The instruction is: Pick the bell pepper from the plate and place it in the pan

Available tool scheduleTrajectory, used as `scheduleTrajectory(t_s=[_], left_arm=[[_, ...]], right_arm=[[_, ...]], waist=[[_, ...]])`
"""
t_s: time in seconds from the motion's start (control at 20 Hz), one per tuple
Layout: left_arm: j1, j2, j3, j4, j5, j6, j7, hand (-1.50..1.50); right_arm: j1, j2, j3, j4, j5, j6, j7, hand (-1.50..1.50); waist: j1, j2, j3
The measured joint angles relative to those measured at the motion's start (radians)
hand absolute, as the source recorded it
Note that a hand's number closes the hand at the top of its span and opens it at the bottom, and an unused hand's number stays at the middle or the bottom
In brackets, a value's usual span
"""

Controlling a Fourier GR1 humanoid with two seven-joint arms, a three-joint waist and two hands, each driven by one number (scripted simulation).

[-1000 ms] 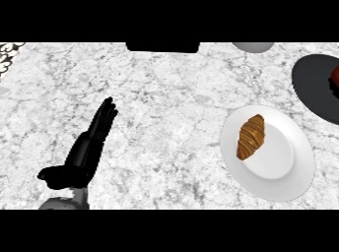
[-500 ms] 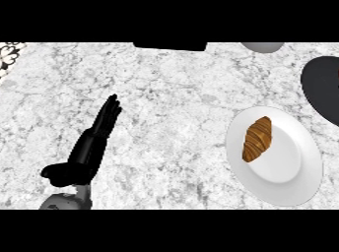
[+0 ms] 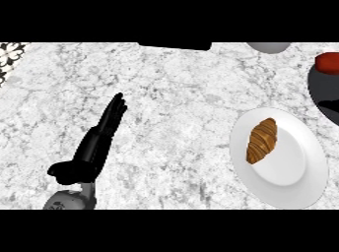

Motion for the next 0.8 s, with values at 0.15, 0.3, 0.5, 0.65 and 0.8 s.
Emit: scheduleTrajectory(t_s=[0.15,0.3,0.5,0.65,0.8], left_arm=[[0.005,0.007,0.009,0.003,0.003,-0.003,-0.004,0.0],[-0.001,0.008,0.02,0.003,0.009,-0.001,0.001,0.0],[0.008,0.003,0.022,0.016,0.006,0.004,-0.012,0.0],[0.01,-0.001,0.022,0.013,0.003,0.011,-0.01,0.0],[0.008,0.0,0.028,0.013,0.003,0.014,-0.009,0.0]], right_arm=[[-0.016,0.004,-0.052,0.0,-0.053,0.014,-0.048,-1.5],[-0.02,-0.001,-0.113,0.001,-0.116,0.035,-0.102,-1.5],[-0.015,-0.039,-0.184,0.019,-0.187,0.111,-0.137,-1.5],[-0.003,-0.084,-0.223,0.039,-0.23,0.21,-0.149,-1.5],[0.02,-0.12,-0.255,0.056,-0.266,0.319,-0.166,-1.5]], waist=[[-0.006,-0.001,0.001],[-0.017,-0.004,0.001],[-0.03,-0.007,0.0],[-0.039,-0.01,0.0],[-0.045,-0.012,0.0]])
